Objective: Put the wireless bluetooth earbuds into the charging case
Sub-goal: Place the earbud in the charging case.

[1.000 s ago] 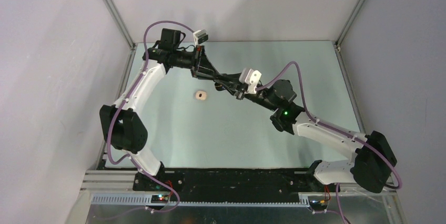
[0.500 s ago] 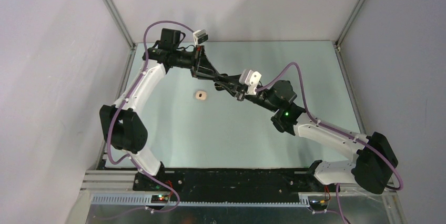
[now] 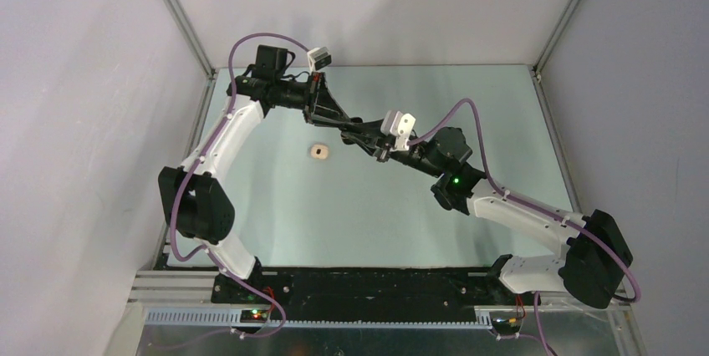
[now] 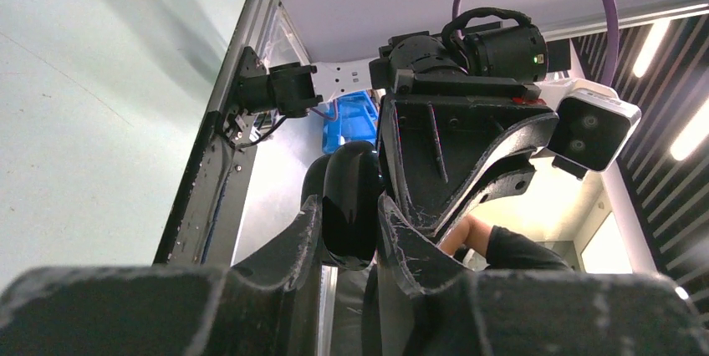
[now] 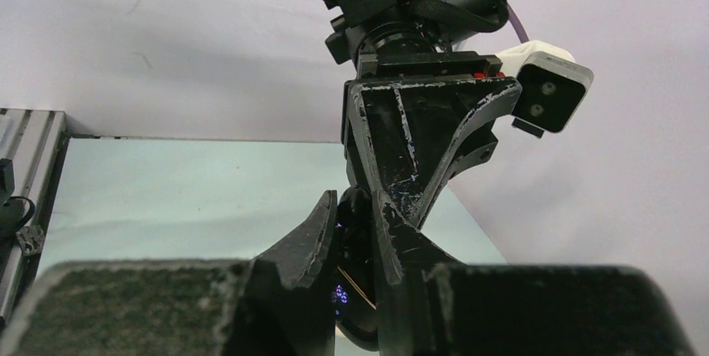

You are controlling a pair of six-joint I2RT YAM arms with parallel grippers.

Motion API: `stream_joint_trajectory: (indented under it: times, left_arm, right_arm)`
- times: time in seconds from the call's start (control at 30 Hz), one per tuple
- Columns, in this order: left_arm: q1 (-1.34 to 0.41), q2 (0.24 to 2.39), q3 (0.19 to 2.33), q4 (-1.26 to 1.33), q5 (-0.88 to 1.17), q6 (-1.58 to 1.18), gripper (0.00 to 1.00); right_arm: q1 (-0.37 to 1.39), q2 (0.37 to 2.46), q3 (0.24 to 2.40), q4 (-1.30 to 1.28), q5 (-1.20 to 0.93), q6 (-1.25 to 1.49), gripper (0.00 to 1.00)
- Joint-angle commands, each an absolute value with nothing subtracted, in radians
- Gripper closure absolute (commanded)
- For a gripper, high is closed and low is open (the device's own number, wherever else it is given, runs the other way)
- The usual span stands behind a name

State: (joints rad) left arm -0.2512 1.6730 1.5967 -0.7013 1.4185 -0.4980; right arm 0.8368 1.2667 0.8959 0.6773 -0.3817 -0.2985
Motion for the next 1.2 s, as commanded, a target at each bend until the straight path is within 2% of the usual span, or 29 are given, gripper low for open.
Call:
stream_joint_trajectory:
  times: [0.0,0.53,0.6,0.63,0.8,0.93,1.17]
  left_arm:
    - [-0.249,1.666,1.602,-0.691,1.46,-0.513,1.0]
    - [-0.249,1.656,1.598,-0.69,1.458,-0.504,1.0]
    - [-0.248,1.655,1.598,-0.69,1.46,-0.503,1.0]
    - [-0.248,1.654,1.598,-0.69,1.46,-0.503,1.0]
    - [-0.247,1.655,1.595,-0.69,1.461,-0.502,1.0]
    - [-0.247,1.653,1.59,-0.689,1.459,-0.497,1.0]
    - [-0.247,1.649,1.586,-0.689,1.446,-0.481,1.0]
  right_arm:
    - [0.836,1.263,0.893,0.699,-0.409,-0.279,1.0]
    - [0.836,1.289,0.893,0.672,-0.387,-0.287,1.0]
    - [0.836,1.285,0.893,0.667,-0.388,-0.295,0.96]
    - [0.836,1.283,0.893,0.665,-0.383,-0.298,0.87]
    - [0.833,1.253,0.891,0.658,-0.372,-0.303,0.62]
    - [0.832,1.228,0.896,0.651,-0.37,-0.293,0.56]
    - [0.833,1.205,0.937,0.62,-0.346,-0.284,0.55]
